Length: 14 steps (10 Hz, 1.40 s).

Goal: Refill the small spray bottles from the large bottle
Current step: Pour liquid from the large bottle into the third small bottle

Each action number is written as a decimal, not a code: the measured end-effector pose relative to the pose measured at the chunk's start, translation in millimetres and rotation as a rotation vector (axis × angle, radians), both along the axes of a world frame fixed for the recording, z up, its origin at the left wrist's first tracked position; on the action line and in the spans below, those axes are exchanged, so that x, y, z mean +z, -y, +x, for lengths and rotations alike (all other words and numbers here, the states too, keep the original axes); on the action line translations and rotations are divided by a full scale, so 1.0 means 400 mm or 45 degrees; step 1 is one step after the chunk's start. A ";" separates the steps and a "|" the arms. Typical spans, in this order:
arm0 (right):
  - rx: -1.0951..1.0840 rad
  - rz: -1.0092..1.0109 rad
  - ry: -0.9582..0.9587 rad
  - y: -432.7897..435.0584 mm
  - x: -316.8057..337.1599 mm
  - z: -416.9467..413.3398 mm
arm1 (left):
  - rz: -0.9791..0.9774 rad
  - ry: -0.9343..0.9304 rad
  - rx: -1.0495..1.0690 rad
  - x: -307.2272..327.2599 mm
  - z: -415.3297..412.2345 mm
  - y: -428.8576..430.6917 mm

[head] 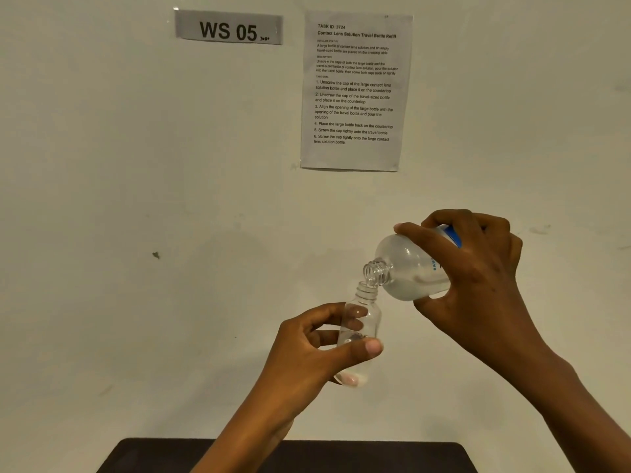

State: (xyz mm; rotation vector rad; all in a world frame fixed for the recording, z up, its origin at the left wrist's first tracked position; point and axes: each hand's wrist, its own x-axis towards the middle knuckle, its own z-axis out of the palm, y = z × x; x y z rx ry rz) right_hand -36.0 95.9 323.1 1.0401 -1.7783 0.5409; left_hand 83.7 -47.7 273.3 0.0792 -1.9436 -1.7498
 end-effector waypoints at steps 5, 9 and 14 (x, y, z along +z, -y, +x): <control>0.005 0.007 -0.003 -0.002 0.000 0.000 | -0.025 0.006 -0.003 0.001 0.000 -0.003; 0.004 0.011 -0.002 -0.003 0.001 0.002 | -0.038 0.003 -0.008 0.002 0.005 -0.004; 0.015 0.016 -0.006 -0.001 0.002 0.004 | -0.046 0.002 0.004 -0.001 0.003 0.000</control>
